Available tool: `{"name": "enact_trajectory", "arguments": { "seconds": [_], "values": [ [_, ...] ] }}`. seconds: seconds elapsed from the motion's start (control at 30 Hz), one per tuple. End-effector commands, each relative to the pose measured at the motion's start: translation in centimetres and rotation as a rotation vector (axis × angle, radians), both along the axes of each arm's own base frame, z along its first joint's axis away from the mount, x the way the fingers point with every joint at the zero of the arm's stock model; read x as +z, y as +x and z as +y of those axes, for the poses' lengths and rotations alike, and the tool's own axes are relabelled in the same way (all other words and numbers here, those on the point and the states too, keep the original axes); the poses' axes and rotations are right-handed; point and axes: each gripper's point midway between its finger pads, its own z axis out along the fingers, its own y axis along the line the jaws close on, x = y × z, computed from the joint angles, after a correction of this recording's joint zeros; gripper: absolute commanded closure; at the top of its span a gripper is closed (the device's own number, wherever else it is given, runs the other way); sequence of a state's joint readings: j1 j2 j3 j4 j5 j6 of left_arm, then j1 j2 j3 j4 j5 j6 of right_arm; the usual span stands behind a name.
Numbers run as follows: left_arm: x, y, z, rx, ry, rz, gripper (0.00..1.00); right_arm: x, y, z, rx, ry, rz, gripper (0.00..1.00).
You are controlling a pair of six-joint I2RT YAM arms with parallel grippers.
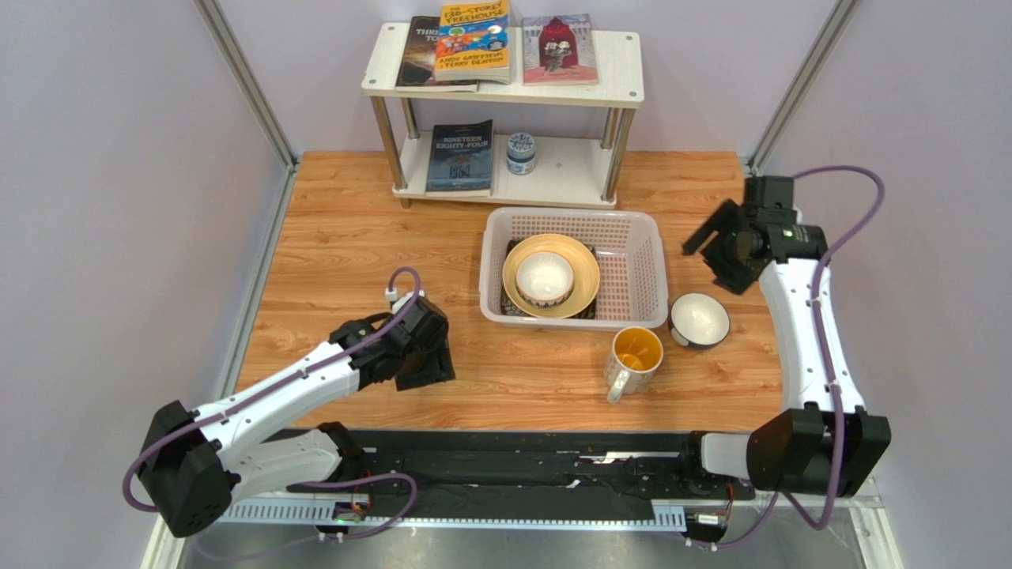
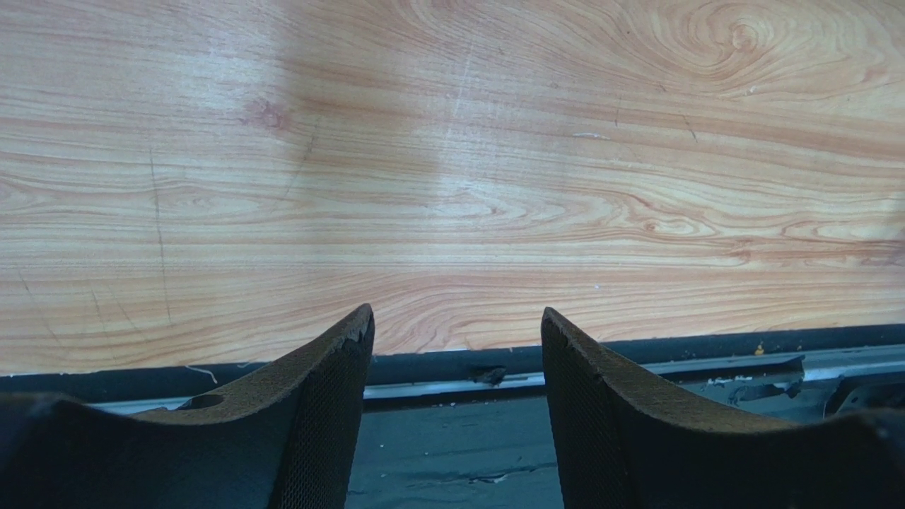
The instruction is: Place the mixed dishes into the plastic bin
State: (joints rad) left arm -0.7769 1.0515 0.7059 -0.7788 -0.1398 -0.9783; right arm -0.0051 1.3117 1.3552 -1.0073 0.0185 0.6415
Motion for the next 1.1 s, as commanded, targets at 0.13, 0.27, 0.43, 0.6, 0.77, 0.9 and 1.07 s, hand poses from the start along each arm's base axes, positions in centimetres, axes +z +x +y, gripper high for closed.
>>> {"name": "enact_trajectory", "arguments": {
  "seconds": [0.13,0.27,0.43,0.6,0.77,0.9,1.07],
  "values": [
    [0.1,0.5,-0.5,-0.021,-0.008,-0.01,0.35,-7.2,-6.3,-5.2,-0.154,-0.018,0.269,0.25],
    [0.1,0.5,-0.4,-0.021,-0.007,-0.012,0.36,-9.2,-7.4,-6.9,-0.23,-0.018,0.31,0.24],
    [0.1,0.5,-0.5,-0.023,-0.006,-0.015,0.36,-10.5,-8.8,-9.9,-0.3,-0.026,0.354,0.24],
    [0.1,0.6,-0.4,-0.019,-0.005,-0.021,0.36,-12.3,-8.6,-9.6,-0.286,0.027,0.375,0.25],
    [0.2,0.6,-0.4,-0.023,-0.007,-0.026,0.36,-14.7,-7.9,-9.5,-0.295,0.064,0.419,0.27],
    [0.3,0.7,-0.5,-0.021,-0.012,-0.028,0.36,-15.5,-7.4,-9.1,-0.291,0.104,0.425,0.3],
    [0.2,0.6,-0.5,-0.022,-0.01,-0.023,0.36,-16.1,-7.5,-9.1,-0.295,0.102,0.434,0.51]
  ]
}}
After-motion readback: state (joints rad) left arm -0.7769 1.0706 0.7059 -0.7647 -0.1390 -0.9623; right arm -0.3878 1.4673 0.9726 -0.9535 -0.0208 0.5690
